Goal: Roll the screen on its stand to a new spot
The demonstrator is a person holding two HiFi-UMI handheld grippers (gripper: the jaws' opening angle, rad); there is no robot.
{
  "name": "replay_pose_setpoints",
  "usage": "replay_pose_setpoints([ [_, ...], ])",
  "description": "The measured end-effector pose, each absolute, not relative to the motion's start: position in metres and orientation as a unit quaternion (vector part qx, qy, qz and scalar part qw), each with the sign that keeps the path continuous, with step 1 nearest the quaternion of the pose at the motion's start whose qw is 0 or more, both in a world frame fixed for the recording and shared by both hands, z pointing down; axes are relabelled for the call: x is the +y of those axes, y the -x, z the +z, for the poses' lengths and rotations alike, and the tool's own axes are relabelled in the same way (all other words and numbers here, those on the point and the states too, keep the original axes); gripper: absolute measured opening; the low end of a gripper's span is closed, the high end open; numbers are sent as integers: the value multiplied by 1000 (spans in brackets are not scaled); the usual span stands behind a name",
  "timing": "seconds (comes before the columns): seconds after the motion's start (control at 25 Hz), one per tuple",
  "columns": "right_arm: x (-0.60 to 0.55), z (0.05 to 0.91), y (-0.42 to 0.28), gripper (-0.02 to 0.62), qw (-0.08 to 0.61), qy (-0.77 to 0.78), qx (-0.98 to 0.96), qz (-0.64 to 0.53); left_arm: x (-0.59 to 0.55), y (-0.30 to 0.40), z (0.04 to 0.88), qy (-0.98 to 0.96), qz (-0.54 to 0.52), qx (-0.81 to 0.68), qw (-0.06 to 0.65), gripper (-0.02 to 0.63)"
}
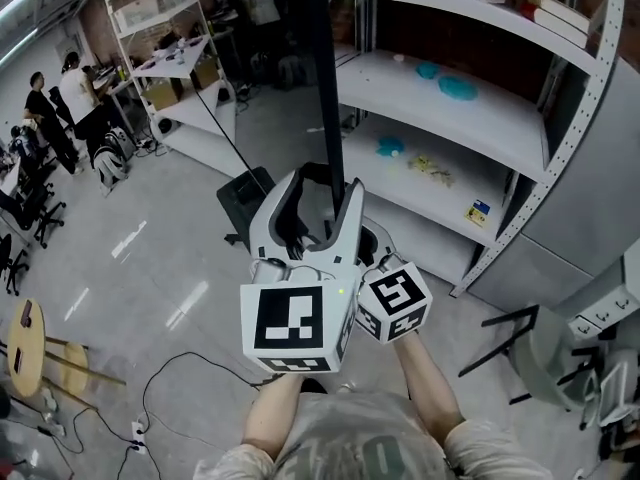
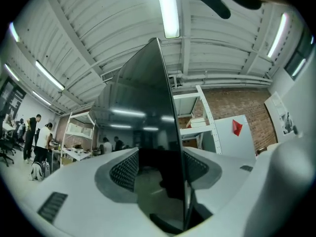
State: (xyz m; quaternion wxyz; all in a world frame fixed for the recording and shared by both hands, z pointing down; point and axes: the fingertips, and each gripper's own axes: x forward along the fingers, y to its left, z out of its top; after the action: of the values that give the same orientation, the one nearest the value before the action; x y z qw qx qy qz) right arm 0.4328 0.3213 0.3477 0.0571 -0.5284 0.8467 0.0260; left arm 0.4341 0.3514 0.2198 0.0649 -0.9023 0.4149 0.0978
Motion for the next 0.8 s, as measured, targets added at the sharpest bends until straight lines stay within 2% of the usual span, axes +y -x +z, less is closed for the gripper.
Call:
replay_pose_setpoints([
  [0.36,383,352,-482,258,56,540,839,26,418,-481,218,922,133,359,65,275],
  [0.44,390,351,-502,248,54,552,832,23,429,-497,223,931,128,337,56,272],
  [0.52,394,352,-524,208,43,567,822,24,436,-515,228,937,129,321,48,253],
  [0.8,408,353,-562,201,47,577,815,13,452,-552,229,941,125,309,56,254],
])
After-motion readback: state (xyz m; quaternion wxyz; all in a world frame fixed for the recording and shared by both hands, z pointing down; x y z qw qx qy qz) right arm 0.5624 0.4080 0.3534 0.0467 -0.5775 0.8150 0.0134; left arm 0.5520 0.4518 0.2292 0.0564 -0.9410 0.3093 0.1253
